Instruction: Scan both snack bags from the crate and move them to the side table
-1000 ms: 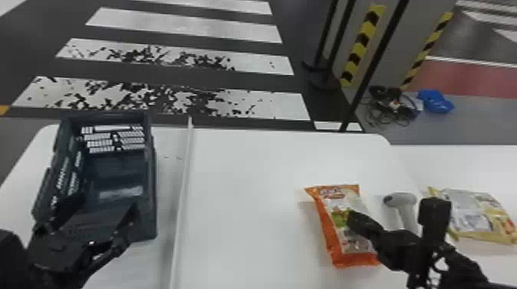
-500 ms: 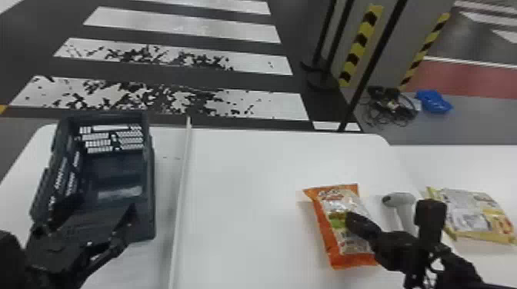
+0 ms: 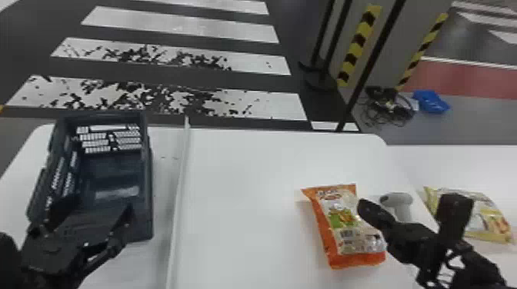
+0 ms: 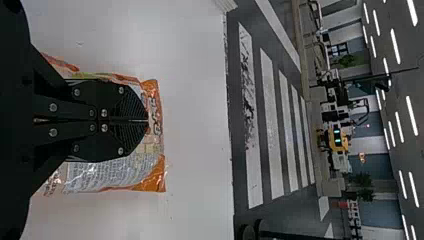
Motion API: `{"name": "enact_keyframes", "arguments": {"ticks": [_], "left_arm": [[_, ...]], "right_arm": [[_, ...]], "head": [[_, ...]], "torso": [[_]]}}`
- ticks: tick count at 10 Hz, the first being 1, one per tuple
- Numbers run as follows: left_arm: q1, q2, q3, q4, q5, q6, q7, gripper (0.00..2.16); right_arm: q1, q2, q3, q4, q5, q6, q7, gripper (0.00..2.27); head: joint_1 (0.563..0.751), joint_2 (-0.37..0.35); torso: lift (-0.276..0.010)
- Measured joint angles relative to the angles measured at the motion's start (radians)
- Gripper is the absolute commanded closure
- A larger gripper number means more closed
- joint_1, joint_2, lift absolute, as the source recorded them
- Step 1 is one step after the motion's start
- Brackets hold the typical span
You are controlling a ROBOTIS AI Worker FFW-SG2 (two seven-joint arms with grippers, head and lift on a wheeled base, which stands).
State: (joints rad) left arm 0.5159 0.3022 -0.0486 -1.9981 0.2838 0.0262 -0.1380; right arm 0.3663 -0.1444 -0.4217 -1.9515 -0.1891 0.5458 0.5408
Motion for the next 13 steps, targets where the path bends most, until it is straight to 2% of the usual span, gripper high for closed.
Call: {"name": "enact_keyframes", "arguments": {"ticks": [1, 2, 3, 6, 9, 13], "left_arm": [[0.003, 0.000, 0.002, -0.005, 0.000, -0.002, 0.000, 0.07], [0.005, 0.000, 0.003, -0.010, 0.000, -0.002, 0.000, 0.07], [0.007, 0.000, 0.003, -0.014, 0.000, -0.002, 0.001, 0.07], [0.011, 0.003, 0.007, -0.025, -0.001, -0.002, 0.001, 0.07], [0.012, 0.009, 0.015, -0.022, 0.004, -0.002, 0.001, 0.07], [0.012, 0.008, 0.018, -0.011, 0.004, 0.001, 0.003, 0.07]], "right_arm": [[0.000, 0.000, -0.021, 0.003, -0.019, -0.005, -0.018, 0.58], [0.000, 0.000, -0.038, 0.010, -0.026, -0.014, -0.029, 0.16], [-0.001, 0.000, -0.053, 0.019, -0.029, -0.024, -0.044, 0.09], [-0.010, -0.023, -0.110, 0.063, -0.027, -0.031, -0.066, 0.09], [-0.056, -0.084, -0.131, 0.166, -0.007, -0.031, -0.067, 0.09], [-0.159, -0.176, -0.102, 0.365, 0.012, -0.034, -0.053, 0.09]], "head": [[0.695, -0.225], [0.695, -0.235], [0.695, -0.251], [0.695, -0.300], [0.695, -0.350], [0.695, -0.350]], "torso": [[-0.099], [-0.099], [-0.099], [-0.099], [-0.099], [-0.099]]}}
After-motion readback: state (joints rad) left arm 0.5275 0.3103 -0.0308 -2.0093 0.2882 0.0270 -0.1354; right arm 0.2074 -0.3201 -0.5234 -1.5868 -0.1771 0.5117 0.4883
